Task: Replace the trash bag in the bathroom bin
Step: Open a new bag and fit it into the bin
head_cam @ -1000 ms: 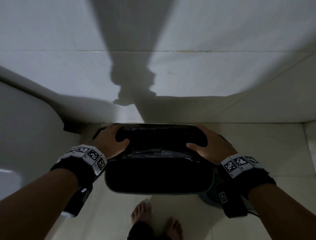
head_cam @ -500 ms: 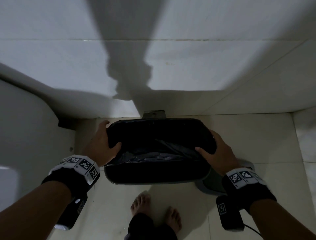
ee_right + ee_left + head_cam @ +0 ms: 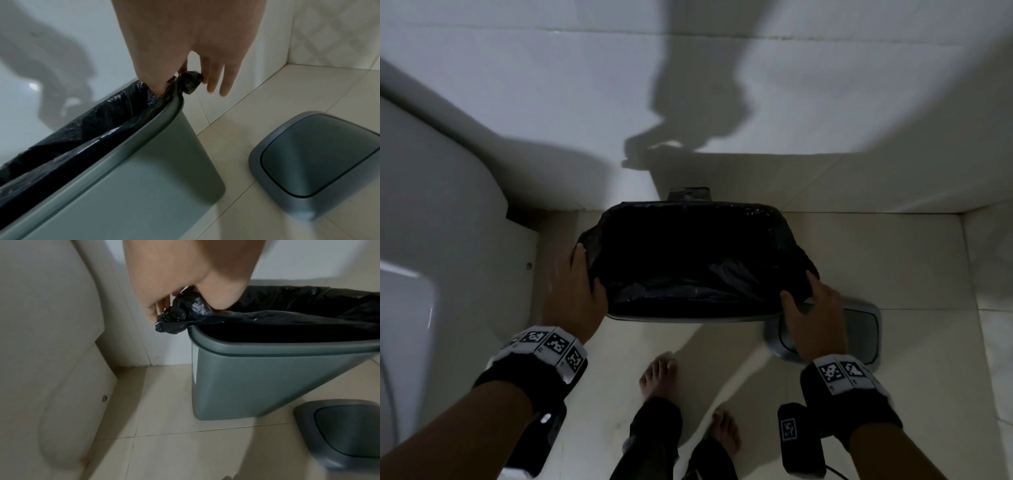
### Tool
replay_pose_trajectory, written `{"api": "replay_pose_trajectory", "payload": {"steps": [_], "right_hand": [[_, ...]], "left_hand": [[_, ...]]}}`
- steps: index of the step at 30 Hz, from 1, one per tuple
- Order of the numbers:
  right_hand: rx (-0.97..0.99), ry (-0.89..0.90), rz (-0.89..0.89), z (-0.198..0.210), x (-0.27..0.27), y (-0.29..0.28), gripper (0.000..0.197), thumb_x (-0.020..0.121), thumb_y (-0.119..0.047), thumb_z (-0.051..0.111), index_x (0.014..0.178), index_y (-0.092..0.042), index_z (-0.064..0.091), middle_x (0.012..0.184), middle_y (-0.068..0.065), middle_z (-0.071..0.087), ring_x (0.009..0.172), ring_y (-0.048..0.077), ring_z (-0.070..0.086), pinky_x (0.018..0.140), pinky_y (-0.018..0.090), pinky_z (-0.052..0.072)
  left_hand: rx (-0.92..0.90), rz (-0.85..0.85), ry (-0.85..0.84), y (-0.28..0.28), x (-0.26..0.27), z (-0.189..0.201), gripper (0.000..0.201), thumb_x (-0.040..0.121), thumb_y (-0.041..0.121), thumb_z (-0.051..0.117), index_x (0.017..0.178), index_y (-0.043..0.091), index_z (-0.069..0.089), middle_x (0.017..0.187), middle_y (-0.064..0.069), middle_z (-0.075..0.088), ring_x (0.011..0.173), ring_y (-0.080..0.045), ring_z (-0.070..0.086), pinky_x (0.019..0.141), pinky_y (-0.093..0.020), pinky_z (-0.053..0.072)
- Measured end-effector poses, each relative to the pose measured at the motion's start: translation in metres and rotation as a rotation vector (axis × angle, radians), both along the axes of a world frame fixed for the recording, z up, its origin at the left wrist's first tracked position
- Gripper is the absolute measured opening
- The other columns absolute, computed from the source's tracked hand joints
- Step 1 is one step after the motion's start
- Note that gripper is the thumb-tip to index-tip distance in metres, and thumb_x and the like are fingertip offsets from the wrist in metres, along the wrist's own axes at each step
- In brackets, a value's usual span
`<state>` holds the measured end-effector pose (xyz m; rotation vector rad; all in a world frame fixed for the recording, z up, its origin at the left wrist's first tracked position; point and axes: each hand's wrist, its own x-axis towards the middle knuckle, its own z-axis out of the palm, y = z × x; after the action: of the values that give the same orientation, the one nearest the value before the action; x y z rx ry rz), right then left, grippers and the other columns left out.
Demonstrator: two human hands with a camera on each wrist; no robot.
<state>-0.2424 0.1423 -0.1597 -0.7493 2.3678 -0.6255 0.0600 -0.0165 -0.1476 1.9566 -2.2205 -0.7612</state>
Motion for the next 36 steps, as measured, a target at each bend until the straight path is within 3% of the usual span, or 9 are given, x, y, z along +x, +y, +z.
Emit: {"api": "replay_pose_trajectory", "payload": {"steps": [7, 12, 17, 20, 23, 25, 29, 33, 36], "right_hand": [[0.021, -0.099, 0.005, 0.003, 0.008, 0.009, 0.051, 0.093, -0.033, 0.055, 0.141, -0.017, 0.045, 0.127, 0.015, 0.061, 0.115, 0.030, 0.057, 0.090, 0.028, 0.042], [0.027, -0.115, 0.026, 0.006, 0.013, 0.010, 0.045, 0.097, -0.023, 0.047, 0.141, -0.013, 0.045, 0.120, 0.019, 0.064, 0.112, 0.033, 0.057, 0.088, 0.029, 0.042], [-0.001, -0.122, 0.002, -0.004, 0.015, 0.022, 0.046, 0.090, -0.027, 0.044, 0.132, -0.014, 0.056, 0.077, 0.014, 0.065, 0.065, 0.022, 0.055, 0.057, 0.027, 0.040], [-0.028, -0.155, -0.059, -0.013, 0.016, 0.026, 0.046, 0.090, -0.028, 0.046, 0.133, -0.016, 0.056, 0.098, 0.015, 0.070, 0.085, 0.027, 0.063, 0.079, 0.036, 0.051], [-0.045, -0.146, -0.074, -0.015, 0.017, 0.023, 0.051, 0.087, -0.037, 0.043, 0.130, -0.014, 0.058, 0.109, 0.015, 0.069, 0.101, 0.030, 0.062, 0.091, 0.038, 0.048], [-0.039, -0.101, -0.057, -0.017, 0.016, 0.021, 0.040, 0.095, -0.029, 0.047, 0.128, -0.010, 0.059, 0.107, 0.014, 0.069, 0.101, 0.028, 0.063, 0.087, 0.030, 0.045], [-0.082, -0.067, -0.055, -0.027, 0.014, 0.027, 0.037, 0.096, -0.025, 0.047, 0.129, -0.014, 0.059, 0.102, 0.014, 0.070, 0.097, 0.028, 0.065, 0.091, 0.040, 0.050], [-0.098, -0.006, -0.028, -0.031, 0.013, 0.035, 0.035, 0.092, -0.016, 0.046, 0.120, -0.007, 0.064, 0.086, 0.015, 0.064, 0.080, 0.028, 0.059, 0.075, 0.033, 0.045], [-0.071, 0.016, -0.017, -0.038, 0.014, 0.038, 0.030, 0.085, -0.014, 0.048, 0.101, 0.006, 0.064, 0.071, 0.012, 0.050, 0.067, 0.023, 0.044, 0.064, 0.025, 0.028]], "left_hand": [[0.063, 0.136, 0.146, 0.029, 0.005, -0.002, 0.045, 0.090, 0.014, 0.046, 0.134, 0.003, 0.047, 0.103, -0.026, 0.059, 0.088, -0.037, 0.057, 0.075, -0.037, 0.044], [0.256, 0.307, 0.246, 0.035, 0.012, -0.017, 0.051, 0.087, 0.016, 0.040, 0.138, 0.014, 0.043, 0.099, -0.012, 0.067, 0.080, -0.033, 0.067, 0.077, -0.048, 0.057], [0.355, 0.434, 0.328, 0.033, 0.019, -0.031, 0.051, 0.086, 0.008, 0.038, 0.135, 0.013, 0.048, 0.085, -0.005, 0.069, 0.074, -0.033, 0.070, 0.077, -0.053, 0.058], [0.348, 0.454, 0.293, 0.033, 0.016, -0.027, 0.044, 0.092, -0.001, 0.035, 0.133, 0.006, 0.050, 0.059, 0.000, 0.064, 0.047, -0.015, 0.065, 0.060, -0.037, 0.061], [0.341, 0.403, 0.206, 0.035, 0.014, -0.015, 0.036, 0.094, 0.002, 0.037, 0.124, 0.006, 0.057, 0.065, -0.010, 0.062, 0.035, 0.001, 0.056, 0.036, -0.009, 0.042], [0.355, 0.395, 0.186, 0.038, 0.015, -0.016, 0.030, 0.094, 0.003, 0.039, 0.116, 0.003, 0.060, 0.069, -0.015, 0.063, 0.035, 0.005, 0.054, 0.033, -0.009, 0.037], [0.411, 0.407, 0.137, 0.022, 0.019, 0.008, 0.025, 0.094, 0.005, 0.042, 0.106, 0.011, 0.063, 0.072, -0.018, 0.065, 0.036, -0.007, 0.057, 0.029, -0.010, 0.034], [0.472, 0.327, -0.001, 0.068, 0.055, -0.135, 0.014, 0.085, 0.027, 0.062, 0.096, 0.032, 0.056, 0.079, -0.007, 0.065, 0.064, -0.029, 0.068, 0.050, -0.026, 0.055], [0.514, 0.332, 0.031, 0.062, 0.045, -0.121, 0.012, 0.087, 0.016, 0.057, 0.096, 0.023, 0.061, 0.083, -0.009, 0.065, 0.074, -0.033, 0.068, 0.063, -0.035, 0.053]]}}
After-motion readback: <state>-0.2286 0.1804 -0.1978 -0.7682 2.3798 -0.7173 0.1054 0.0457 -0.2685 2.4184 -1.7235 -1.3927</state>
